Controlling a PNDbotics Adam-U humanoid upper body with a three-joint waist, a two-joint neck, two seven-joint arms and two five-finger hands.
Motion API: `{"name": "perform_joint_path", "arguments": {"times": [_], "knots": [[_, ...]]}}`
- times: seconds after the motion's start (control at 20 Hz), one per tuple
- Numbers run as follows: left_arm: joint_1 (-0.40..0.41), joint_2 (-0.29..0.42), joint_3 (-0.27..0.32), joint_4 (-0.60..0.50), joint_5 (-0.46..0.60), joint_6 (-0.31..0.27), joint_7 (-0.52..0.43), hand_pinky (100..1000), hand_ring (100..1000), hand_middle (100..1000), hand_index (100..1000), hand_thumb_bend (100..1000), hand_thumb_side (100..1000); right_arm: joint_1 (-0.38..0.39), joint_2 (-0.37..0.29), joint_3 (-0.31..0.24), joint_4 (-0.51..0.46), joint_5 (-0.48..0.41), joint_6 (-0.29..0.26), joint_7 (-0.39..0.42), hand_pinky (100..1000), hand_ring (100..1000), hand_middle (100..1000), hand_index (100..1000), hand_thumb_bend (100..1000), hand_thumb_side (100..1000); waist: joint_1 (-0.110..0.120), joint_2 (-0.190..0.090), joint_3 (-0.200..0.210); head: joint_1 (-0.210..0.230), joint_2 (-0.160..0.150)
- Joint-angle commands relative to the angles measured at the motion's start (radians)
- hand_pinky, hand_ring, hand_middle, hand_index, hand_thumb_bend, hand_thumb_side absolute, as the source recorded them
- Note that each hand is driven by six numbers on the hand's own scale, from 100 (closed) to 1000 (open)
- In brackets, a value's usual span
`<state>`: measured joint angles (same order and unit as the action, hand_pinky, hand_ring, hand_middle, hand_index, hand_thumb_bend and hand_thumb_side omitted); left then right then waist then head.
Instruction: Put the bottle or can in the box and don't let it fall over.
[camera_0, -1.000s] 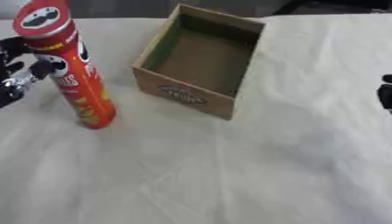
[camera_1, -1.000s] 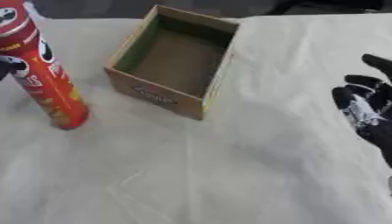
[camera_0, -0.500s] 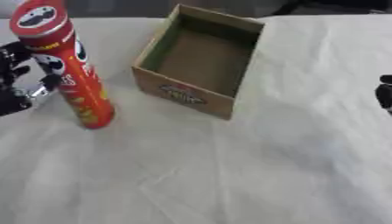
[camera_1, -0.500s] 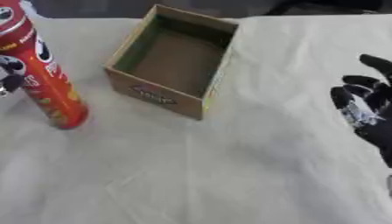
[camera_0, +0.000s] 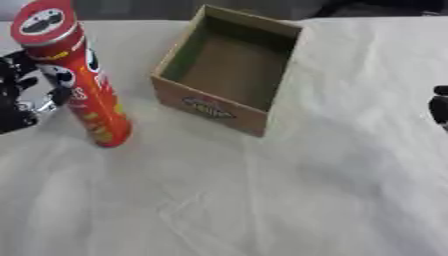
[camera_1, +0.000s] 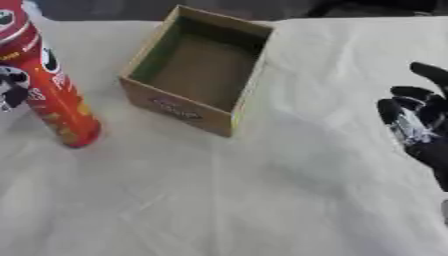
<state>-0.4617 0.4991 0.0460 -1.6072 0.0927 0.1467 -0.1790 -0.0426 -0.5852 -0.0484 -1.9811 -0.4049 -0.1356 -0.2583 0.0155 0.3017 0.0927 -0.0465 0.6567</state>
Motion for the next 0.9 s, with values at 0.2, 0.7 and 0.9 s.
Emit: {"name": "perform_joint_path", "arguments": {"times": [0.2, 0.7, 0.9], "knots": [[-0.032, 0.011, 0.003, 0.016, -0.029, 0.019, 0.013, 1000, 1000, 787, 896, 601, 311, -0.003, -0.017, -0.004, -0.019, -0.003, 0.001, 0.003, 760, 724, 849, 784, 454, 165, -0.001, -0.022, 0.000, -0.002, -0.012], [-0.053, -0.001, -0.004, 0.057, -0.056, 0.028, 0.005, 1000, 1000, 790, 893, 524, 150, -0.004, -0.015, -0.003, -0.019, -0.004, 0.005, 0.003, 759, 723, 849, 783, 448, 168, 0.000, -0.020, 0.000, -0.003, -0.011], [-0.056, -0.005, -0.005, 0.062, -0.055, 0.031, 0.004, 1000, 1000, 791, 893, 537, 179, -0.005, -0.014, -0.003, -0.019, -0.004, 0.005, 0.003, 758, 723, 849, 783, 446, 168, 0.000, -0.019, 0.001, -0.003, -0.013]]}}
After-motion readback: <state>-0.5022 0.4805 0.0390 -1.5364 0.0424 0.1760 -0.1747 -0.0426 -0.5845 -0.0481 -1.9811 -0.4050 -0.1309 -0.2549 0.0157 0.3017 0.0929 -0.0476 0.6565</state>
